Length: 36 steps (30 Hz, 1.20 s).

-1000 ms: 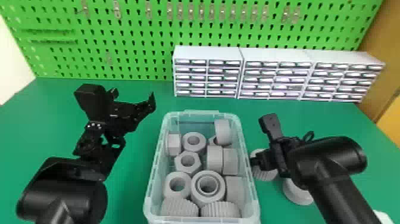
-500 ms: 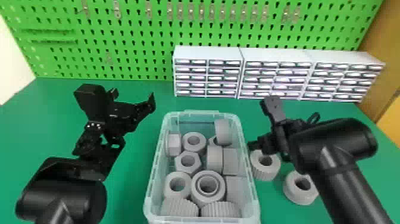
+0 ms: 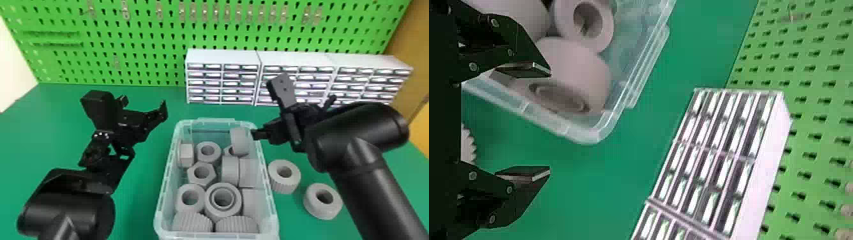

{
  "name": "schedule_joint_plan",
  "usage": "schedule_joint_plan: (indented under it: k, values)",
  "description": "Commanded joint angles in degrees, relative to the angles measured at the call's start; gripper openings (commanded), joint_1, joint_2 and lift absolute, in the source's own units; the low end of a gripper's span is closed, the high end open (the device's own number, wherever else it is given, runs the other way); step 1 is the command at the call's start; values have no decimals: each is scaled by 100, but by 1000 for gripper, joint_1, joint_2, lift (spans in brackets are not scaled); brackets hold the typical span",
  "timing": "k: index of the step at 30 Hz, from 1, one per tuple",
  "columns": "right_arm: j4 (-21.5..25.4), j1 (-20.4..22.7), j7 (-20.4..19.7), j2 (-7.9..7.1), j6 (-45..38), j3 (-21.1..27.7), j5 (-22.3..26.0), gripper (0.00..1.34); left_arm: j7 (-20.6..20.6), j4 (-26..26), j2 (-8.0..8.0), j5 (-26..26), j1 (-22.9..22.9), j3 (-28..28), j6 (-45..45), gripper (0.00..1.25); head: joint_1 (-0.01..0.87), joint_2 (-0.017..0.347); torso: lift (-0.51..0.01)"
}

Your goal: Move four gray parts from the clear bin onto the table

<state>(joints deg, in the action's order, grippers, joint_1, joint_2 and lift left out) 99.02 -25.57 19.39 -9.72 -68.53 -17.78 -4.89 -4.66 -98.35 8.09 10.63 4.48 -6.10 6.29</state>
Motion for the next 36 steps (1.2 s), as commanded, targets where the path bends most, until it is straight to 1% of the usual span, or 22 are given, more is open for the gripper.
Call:
schedule_joint_plan:
  k: [1,10,16,23,27,29,33,36]
  values:
    - [4,-177,-5,-39,15,-375,164,785,0,0,0,0,18,-14,12,1123,686,26,-50]
    - [-32,-388,-5,-65,15,-920,357,802,0,0,0,-9,27,-32,30,1123,686,26,-50]
    - [-190,-484,-5,-83,41,-1166,577,804,0,0,0,-17,27,-32,39,1123,686,26,-50]
    - [-550,-748,-5,-74,112,-1535,1130,805,0,9,0,-26,35,-41,47,1123,686,26,-50]
    - [-805,-801,3,-74,226,-1500,1702,801,0,9,0,-35,35,-41,47,1123,686,26,-50]
    - [-875,-792,3,-74,279,-1447,1833,801,0,9,0,-35,35,-32,47,1123,686,26,-50]
    - [-937,-739,3,-74,340,-1315,1921,801,0,9,0,-35,27,-23,56,1123,686,26,-50]
    - [-1165,-704,3,-74,410,-1104,2334,801,0,9,0,-35,35,-23,65,1123,686,26,-50]
